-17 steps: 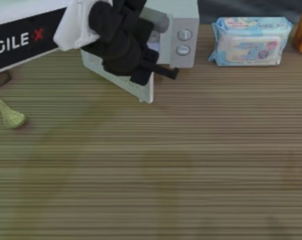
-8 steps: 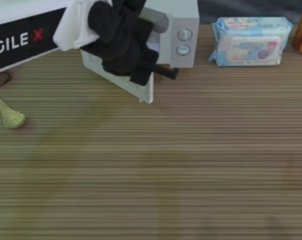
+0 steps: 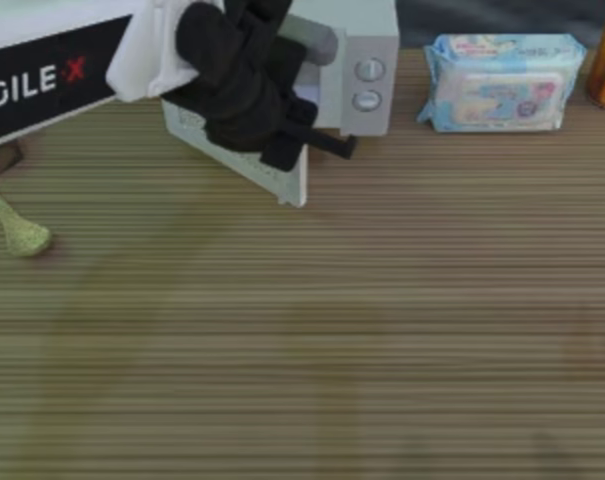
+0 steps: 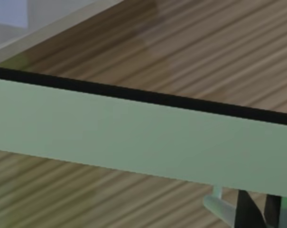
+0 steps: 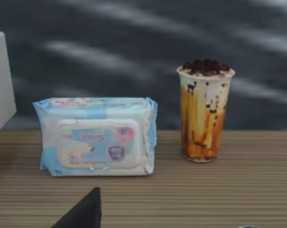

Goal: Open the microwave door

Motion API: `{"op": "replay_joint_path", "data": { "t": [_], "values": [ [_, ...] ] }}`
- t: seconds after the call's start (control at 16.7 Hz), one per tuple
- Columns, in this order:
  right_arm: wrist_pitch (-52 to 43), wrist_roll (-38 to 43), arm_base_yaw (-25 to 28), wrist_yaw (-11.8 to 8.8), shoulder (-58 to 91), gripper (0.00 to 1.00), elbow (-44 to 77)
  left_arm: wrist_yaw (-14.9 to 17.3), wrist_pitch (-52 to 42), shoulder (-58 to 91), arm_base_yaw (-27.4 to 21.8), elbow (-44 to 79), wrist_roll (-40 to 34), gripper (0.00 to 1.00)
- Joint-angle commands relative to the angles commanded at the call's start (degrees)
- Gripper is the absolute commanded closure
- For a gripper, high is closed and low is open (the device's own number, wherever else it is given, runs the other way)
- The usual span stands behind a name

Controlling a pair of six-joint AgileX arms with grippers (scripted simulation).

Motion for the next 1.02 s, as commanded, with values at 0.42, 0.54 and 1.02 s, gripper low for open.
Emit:
{"op": "replay_joint_path", "data": {
  "t": [0.42, 0.54, 1.02],
  "values": [
    [0.00, 0.00, 0.00, 0.00, 0.00, 0.00, 0.00, 3.48, 0.91, -2.99, 1.75, -3.99, 5.82, 1.00],
    [0.00, 0.00, 0.00, 0.00, 0.00, 0.00, 0.00, 4.59, 1.15, -3.98, 2.46, -5.31, 7.87, 1.00],
    [0.00, 0.00, 0.00, 0.00, 0.00, 0.00, 0.00, 4.78, 1.18, -4.12, 2.58, -5.53, 8.20, 1.00]
  ]
}}
